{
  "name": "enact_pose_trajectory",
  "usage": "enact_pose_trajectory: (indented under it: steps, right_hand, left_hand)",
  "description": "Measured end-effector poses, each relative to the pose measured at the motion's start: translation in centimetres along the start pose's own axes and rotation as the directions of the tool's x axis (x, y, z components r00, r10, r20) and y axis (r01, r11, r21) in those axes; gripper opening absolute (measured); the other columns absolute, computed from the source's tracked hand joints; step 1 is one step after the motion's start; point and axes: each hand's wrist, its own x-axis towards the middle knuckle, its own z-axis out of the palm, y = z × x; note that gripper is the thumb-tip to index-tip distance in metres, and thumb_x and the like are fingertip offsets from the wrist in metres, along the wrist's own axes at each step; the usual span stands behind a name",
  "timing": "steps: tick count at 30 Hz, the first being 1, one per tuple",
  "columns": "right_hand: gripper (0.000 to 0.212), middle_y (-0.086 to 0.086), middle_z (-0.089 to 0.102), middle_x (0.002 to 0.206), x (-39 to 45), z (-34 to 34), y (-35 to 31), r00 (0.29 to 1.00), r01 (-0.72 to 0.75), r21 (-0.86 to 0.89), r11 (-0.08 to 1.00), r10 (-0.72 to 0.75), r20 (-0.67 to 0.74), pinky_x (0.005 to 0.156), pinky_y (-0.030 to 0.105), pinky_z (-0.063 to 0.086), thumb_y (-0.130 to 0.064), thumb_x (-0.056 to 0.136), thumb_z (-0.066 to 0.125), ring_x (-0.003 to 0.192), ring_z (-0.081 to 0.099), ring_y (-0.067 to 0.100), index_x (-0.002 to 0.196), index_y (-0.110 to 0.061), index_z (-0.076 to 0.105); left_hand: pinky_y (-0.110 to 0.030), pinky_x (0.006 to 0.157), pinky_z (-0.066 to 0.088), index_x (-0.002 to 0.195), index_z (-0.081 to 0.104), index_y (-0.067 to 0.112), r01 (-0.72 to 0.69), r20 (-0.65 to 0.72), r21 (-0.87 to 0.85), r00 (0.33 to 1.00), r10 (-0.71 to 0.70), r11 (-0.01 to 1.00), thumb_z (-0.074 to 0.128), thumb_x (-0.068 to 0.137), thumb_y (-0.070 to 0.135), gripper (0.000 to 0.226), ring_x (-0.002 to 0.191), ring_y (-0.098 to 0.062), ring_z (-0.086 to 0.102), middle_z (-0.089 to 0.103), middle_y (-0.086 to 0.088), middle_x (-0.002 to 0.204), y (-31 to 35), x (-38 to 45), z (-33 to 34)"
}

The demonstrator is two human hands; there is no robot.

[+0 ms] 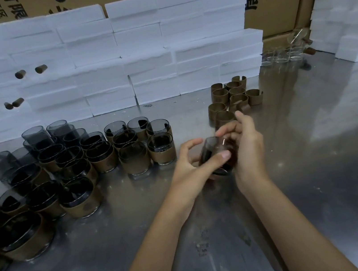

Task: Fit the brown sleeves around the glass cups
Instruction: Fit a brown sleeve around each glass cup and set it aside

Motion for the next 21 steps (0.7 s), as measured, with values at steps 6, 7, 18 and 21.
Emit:
enact_pose_trajectory:
  steps: [6,7,18,21]
  right_hand:
    - [0.039,0.002,0.071,0.109,-0.4,0.5,0.3,0.967,-0.079,-0.099,0.992,0.101,0.236,0.09,0.034,0.048,-0.041,0.085,0.062,0.098,0.064,0.011,0.113,-0.015,0.07]
    - [0.049,0.0,0.071,0.109,-0.8,0.7,0.5,0.952,-0.068,-0.152,0.986,0.11,0.285,0.091,0.032,0.05,-0.044,0.079,0.065,0.098,0.064,0.009,0.118,-0.014,0.069]
    - [0.075,-0.018,0.06,0.117,-1.4,1.0,2.6,0.93,0.32,-0.499,0.806,-0.165,0.329,0.084,0.002,0.036,-0.067,0.062,0.071,0.109,0.053,-0.008,0.127,-0.029,0.065]
    - [0.076,-0.015,0.058,0.118,-1.0,0.7,2.9,0.937,0.302,-0.586,0.752,-0.123,0.326,0.085,0.009,0.039,-0.064,0.059,0.068,0.106,0.053,-0.006,0.128,-0.033,0.061]
  left_hand:
    - [-0.037,0.082,0.061,0.115,0.066,-0.001,0.086,0.05,-0.698,0.996,-0.071,0.711,0.064,0.083,0.025,0.041,0.097,-0.032,0.071,0.069,-0.021,0.11,1.0,1.0,-1.7]
    - [-0.039,0.091,0.059,0.115,0.066,-0.002,0.096,0.072,-0.734,0.995,-0.064,0.673,0.061,0.085,0.026,0.042,0.102,-0.035,0.071,0.07,-0.022,0.114,1.1,1.0,-2.0]
    - [-0.028,0.081,0.06,0.101,0.072,0.004,-0.011,-0.151,-0.547,0.985,-0.086,0.837,0.044,0.104,0.019,0.032,0.091,-0.019,0.073,0.077,-0.01,0.098,1.4,1.2,-2.3]
    - [-0.03,0.082,0.059,0.098,0.079,0.013,-0.093,-0.332,-0.176,0.943,0.03,0.98,0.049,0.103,0.015,0.031,0.094,-0.017,0.075,0.08,-0.002,0.096,1.0,1.0,-2.5]
